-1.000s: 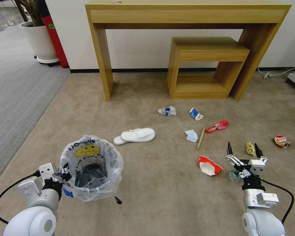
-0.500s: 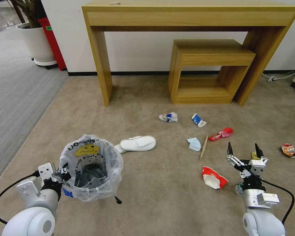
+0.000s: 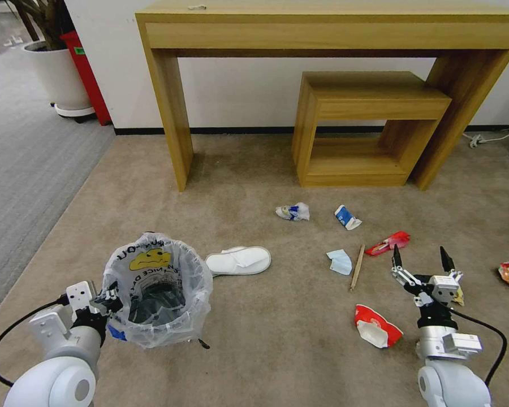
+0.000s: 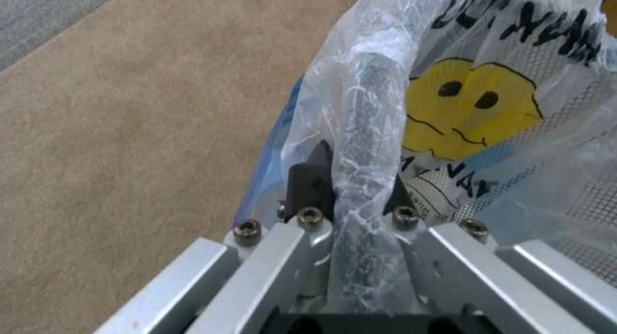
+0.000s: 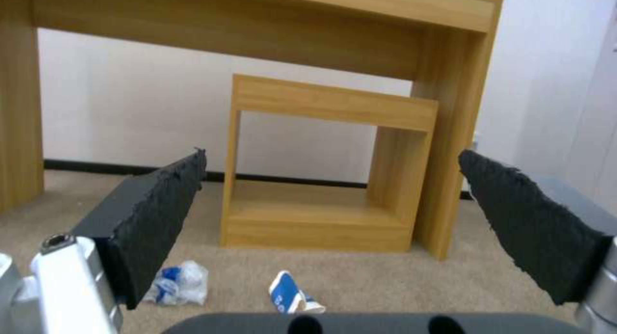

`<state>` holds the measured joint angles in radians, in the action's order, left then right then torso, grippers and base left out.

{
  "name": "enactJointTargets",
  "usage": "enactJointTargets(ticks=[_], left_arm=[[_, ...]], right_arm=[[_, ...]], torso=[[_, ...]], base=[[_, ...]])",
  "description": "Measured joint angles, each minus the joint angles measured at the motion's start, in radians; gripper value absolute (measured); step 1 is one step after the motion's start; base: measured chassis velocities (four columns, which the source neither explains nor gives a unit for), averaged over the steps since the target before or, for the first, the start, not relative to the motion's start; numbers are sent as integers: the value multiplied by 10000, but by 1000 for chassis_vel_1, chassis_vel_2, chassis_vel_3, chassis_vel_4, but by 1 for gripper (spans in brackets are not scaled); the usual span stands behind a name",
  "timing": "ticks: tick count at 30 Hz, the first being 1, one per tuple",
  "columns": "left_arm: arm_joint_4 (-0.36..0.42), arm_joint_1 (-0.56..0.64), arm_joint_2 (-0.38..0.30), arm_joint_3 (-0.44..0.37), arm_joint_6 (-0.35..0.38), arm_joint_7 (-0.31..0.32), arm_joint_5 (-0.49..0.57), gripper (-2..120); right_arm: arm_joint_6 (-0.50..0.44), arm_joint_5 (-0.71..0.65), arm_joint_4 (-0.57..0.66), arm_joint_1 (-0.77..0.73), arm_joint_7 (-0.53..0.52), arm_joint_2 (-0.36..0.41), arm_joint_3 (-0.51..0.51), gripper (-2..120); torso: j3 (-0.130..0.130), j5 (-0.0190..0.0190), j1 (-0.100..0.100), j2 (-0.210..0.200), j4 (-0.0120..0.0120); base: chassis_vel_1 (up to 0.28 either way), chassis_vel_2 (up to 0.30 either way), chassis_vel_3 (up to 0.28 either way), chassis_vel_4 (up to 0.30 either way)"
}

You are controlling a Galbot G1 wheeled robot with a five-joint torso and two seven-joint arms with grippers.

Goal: Pick up the trash bin and place the garbage on the floor into it.

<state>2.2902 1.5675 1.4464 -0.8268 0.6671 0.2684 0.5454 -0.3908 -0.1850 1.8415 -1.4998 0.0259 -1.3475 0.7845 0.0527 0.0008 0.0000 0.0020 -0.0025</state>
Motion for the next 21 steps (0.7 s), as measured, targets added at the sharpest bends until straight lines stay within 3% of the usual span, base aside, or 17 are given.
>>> enactJointTargets(ticks=[12, 21], left_arm=[[-130, -45, -7, 0, -25, -6, -18, 3], [-272, -71, -15, -3, -44, -12, -74, 3]], right_arm=[[281, 0, -48, -193, 724, 564, 153, 100], [11, -636, -254, -430, 1501, 1498, 147, 100]], torso=[[-1, 0, 0, 1, 0], [-1, 2, 0, 1, 0]], base=[[0, 0, 0, 0], [0, 0, 0, 0]])
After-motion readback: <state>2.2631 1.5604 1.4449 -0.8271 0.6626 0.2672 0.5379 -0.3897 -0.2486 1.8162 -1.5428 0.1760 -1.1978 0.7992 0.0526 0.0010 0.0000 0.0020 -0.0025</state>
